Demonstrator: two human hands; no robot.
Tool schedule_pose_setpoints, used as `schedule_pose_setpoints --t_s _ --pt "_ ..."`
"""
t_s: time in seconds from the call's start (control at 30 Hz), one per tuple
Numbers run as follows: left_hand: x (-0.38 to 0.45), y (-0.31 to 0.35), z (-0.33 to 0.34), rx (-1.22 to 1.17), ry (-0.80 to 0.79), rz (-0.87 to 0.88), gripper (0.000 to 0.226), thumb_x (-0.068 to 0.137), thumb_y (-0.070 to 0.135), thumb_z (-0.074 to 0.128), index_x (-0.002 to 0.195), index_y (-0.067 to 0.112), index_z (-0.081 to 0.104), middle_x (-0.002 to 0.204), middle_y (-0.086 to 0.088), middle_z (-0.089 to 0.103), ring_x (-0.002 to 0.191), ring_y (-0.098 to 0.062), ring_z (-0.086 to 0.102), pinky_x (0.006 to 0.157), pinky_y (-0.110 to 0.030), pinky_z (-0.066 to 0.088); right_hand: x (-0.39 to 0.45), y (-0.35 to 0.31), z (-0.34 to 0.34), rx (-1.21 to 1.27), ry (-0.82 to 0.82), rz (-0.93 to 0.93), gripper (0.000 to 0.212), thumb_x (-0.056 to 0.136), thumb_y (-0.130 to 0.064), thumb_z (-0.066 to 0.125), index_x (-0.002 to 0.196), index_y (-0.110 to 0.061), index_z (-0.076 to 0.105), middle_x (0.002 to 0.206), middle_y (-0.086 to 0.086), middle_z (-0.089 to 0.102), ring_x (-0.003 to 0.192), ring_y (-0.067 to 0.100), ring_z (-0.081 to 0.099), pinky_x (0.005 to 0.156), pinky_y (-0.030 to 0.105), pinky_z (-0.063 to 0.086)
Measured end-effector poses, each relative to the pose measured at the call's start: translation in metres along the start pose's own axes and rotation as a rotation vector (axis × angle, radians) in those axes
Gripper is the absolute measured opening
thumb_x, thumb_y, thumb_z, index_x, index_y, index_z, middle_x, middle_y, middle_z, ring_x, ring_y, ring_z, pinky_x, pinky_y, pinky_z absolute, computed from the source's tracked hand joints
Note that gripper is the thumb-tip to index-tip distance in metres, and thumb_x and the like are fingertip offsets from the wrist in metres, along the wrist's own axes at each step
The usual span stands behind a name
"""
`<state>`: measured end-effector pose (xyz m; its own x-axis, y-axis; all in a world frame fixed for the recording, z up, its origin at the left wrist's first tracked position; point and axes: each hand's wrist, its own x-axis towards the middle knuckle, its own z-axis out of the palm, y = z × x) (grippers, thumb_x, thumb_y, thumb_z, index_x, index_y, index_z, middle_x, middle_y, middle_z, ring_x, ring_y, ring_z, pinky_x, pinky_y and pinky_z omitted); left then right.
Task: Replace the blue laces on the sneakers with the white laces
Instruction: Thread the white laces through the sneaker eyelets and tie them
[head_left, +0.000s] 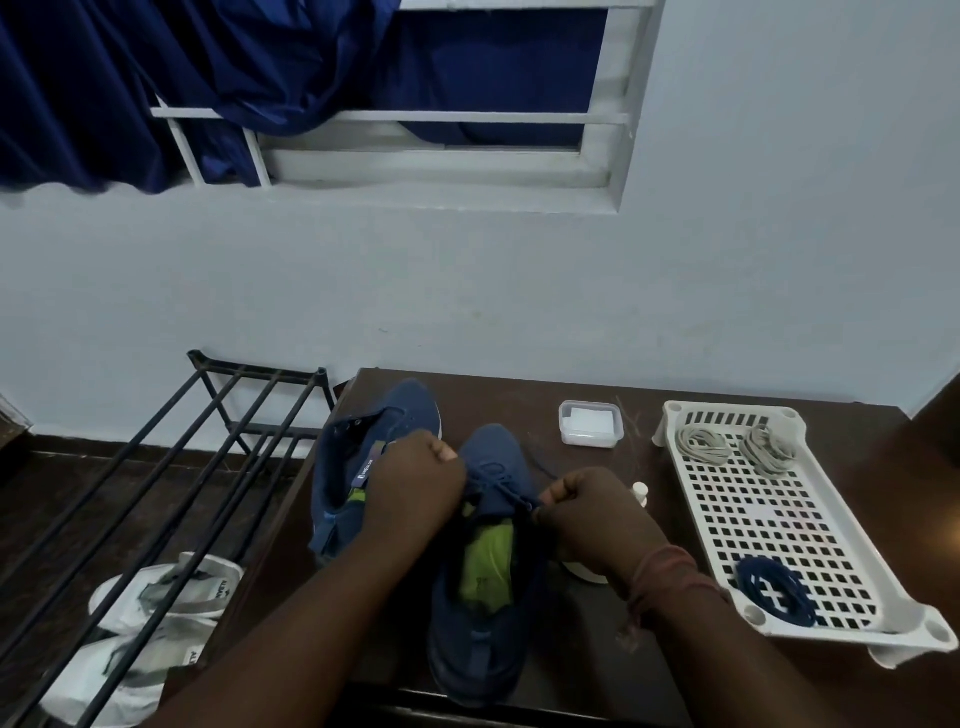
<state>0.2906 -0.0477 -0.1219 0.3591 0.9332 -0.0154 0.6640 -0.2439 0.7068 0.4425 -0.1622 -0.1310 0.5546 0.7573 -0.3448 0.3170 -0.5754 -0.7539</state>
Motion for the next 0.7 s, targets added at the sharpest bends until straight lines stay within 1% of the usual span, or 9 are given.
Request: schedule_pose_setpoints --t_s 0.07,0.13,0.2,0.27,0.43,0.5,0.57,0.63,0.7 --pt "-0.001 0.008 0.001 0.073 -0.123 0.108 0.012 0.074 0.021 0.056 0.082 0.030 0.060 0.090 0.010 0.068 0.088 -0.015 0.063 0.081 -0.039 0.054 0.000 -0.001 0.002 -0.035 0.020 -0.008 0.007 0.074 -0.022 0.069 0.068 -0.020 0.073 0.066 -0.001 0.072 0.071 0.020 0.071 0.077 0.046 0.060" --pt "-0.008 0.019 0.007 0.254 -0.204 0.251 0.021 0.073 0.026 0.053 0.085 0.040 0.065 0.094 0.016 0.067 0.099 -0.012 0.059 0.093 -0.041 0.044 0.000 -0.002 0.003 -0.047 0.042 -0.018 0.008 0.074 -0.023 0.069 0.069 -0.017 0.072 0.066 -0.001 0.071 0.069 0.019 0.070 0.075 0.044 0.060" --pt "-0.018 0.027 0.014 0.457 -0.159 0.401 0.021 0.077 0.040 0.050 0.088 0.038 0.067 0.084 0.017 0.064 0.098 -0.010 0.054 0.090 -0.040 0.027 -0.002 -0.002 0.005 -0.048 0.063 -0.034 0.009 0.073 -0.020 0.067 0.068 -0.014 0.072 0.066 0.001 0.071 0.069 0.020 0.069 0.075 0.043 0.060" --pt "-0.026 0.025 0.018 0.669 -0.084 0.504 0.026 0.081 0.051 0.051 0.093 0.032 0.064 0.081 0.013 0.055 0.098 -0.016 0.048 0.083 -0.041 0.018 -0.003 -0.003 0.005 -0.056 0.075 -0.036 0.009 0.073 -0.020 0.067 0.069 -0.014 0.072 0.067 0.001 0.071 0.070 0.019 0.070 0.075 0.043 0.060" --pt "-0.028 0.028 0.017 0.789 -0.084 0.419 0.021 0.094 0.038 0.051 0.092 0.023 0.065 0.091 0.004 0.051 0.102 -0.023 0.048 0.084 -0.041 0.026 -0.003 -0.007 0.007 -0.081 0.083 -0.017 0.008 0.081 -0.014 0.069 0.074 -0.011 0.072 0.076 0.005 0.072 0.078 0.022 0.070 0.080 0.042 0.059" --pt "-0.027 0.035 0.013 0.589 -0.051 0.310 0.020 0.095 0.035 0.044 0.087 0.024 0.060 0.097 0.000 0.055 0.099 -0.023 0.051 0.086 -0.040 0.033 -0.003 -0.010 0.006 -0.112 0.089 -0.004 0.012 0.082 -0.016 0.069 0.070 -0.013 0.069 0.080 0.008 0.072 0.081 0.024 0.070 0.082 0.043 0.059" --pt "-0.023 0.042 0.000 0.275 -0.024 0.225 0.021 0.093 0.034 0.043 0.079 0.021 0.051 0.093 -0.002 0.055 0.089 -0.021 0.052 0.083 -0.040 0.037 -0.003 -0.012 0.005 -0.141 0.099 -0.001 0.015 0.082 -0.015 0.069 0.067 -0.013 0.068 0.082 0.012 0.072 0.082 0.028 0.070 0.082 0.042 0.058" --pt "-0.016 0.043 -0.012 -0.117 -0.073 0.099 0.024 0.093 0.032 0.044 0.075 0.017 0.049 0.081 -0.004 0.057 0.073 -0.018 0.052 0.073 -0.037 0.037 -0.001 -0.013 0.005 -0.157 0.091 0.004 0.012 0.082 -0.012 0.067 0.072 -0.007 0.070 0.083 0.015 0.072 0.082 0.030 0.070 0.081 0.043 0.059" --pt "-0.012 0.043 -0.023 -0.572 -0.178 -0.123 0.026 0.093 0.028 0.042 0.079 0.009 0.052 0.078 -0.010 0.066 0.065 -0.020 0.056 0.064 -0.034 0.041 0.000 -0.017 0.006 -0.168 0.090 0.005 0.011 0.082 -0.009 0.065 0.075 -0.002 0.070 0.083 0.017 0.072 0.081 0.031 0.070 0.080 0.043 0.059"
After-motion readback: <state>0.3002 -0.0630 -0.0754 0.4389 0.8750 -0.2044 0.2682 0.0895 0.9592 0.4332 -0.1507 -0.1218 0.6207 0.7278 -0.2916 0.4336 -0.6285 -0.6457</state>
